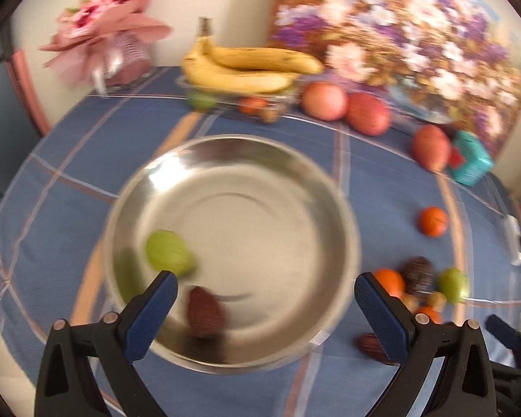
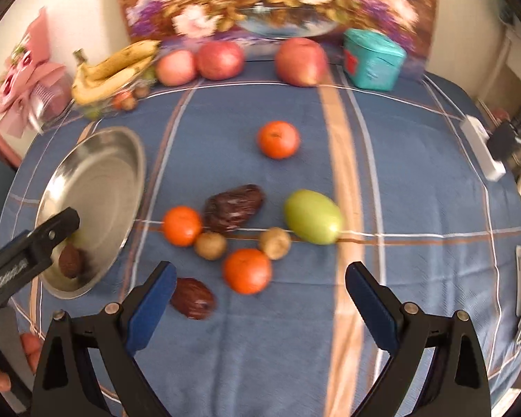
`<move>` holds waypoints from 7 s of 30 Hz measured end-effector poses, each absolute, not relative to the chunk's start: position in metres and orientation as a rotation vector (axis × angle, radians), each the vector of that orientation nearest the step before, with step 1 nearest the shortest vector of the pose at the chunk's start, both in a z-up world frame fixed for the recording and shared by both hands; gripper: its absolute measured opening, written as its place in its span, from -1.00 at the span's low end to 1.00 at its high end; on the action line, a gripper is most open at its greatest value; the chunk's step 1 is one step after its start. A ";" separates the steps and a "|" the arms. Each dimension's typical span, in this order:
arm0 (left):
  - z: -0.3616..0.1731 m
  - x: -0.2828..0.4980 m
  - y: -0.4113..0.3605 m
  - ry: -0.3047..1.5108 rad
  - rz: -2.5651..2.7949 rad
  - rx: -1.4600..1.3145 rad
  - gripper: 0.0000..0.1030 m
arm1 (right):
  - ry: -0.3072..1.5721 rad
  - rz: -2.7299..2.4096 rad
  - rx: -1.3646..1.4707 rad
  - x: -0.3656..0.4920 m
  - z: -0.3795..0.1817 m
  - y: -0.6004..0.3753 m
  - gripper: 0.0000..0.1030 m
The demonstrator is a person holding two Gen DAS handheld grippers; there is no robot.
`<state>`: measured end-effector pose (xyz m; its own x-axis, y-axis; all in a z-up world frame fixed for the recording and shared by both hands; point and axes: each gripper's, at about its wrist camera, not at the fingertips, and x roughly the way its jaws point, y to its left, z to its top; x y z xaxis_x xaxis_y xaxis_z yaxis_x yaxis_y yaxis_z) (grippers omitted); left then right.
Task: Organize fruits
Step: 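Withdraw both tools from the bowl toward the remaining fruit, then grasp the elongated red date with the left tool while the right tool grasps an orange, then carry the date in the left tool and the orange in the right tool over the bowl, then open the left tool to drop the date while the right tool drops the orange into the bowl, then withdraw both tools from the bowl toward the remaining fruit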
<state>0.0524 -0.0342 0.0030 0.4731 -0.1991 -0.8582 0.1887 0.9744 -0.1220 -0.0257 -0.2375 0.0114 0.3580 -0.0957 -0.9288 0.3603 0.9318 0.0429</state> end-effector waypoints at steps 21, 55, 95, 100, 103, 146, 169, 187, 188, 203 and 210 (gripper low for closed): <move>0.002 0.043 -0.111 1.105 -0.429 -0.054 1.00 | 1.144 -0.514 0.473 -0.056 0.007 -0.317 0.90; -0.048 0.014 -0.128 1.358 -0.527 0.092 0.83 | 1.106 -0.333 0.447 -0.032 -0.001 -0.286 0.88; -0.062 0.016 -0.122 1.399 -0.513 0.110 0.16 | 1.190 -0.158 0.550 -0.022 -0.029 -0.269 -0.31; -0.059 0.019 -0.121 1.396 -0.525 0.091 0.16 | 1.183 -0.168 0.568 -0.024 -0.027 -0.273 -0.31; -0.054 0.021 -0.118 1.390 -0.538 0.055 0.16 | 1.176 -0.170 0.575 -0.025 -0.024 -0.274 -0.31; -0.023 0.084 0.024 1.139 -0.107 -0.357 0.15 | 1.001 0.024 0.434 0.012 0.018 -0.189 -0.32; -0.031 0.087 0.022 1.168 -0.086 -0.322 0.18 | 1.058 0.068 0.330 0.035 0.001 -0.152 -0.30; -0.030 0.086 0.022 1.165 -0.055 -0.282 0.34 | 1.033 0.058 0.257 0.032 0.012 -0.154 -0.30; -0.029 0.086 0.023 1.163 -0.047 -0.280 0.39 | 1.032 0.052 0.244 0.032 0.012 -0.154 -0.30; -0.020 0.081 0.009 1.112 0.002 -0.135 0.91 | 1.032 -0.011 0.240 0.025 0.014 -0.175 0.28; -0.015 0.077 0.001 1.064 0.011 -0.076 1.00 | 1.040 -0.067 0.272 0.019 0.007 -0.195 0.49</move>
<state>0.0773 0.0011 -0.0145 0.4859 -0.0277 -0.8736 -0.0459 0.9973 -0.0571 0.0195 -0.1949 0.0074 0.5076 0.0737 -0.8584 0.1827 0.9645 0.1909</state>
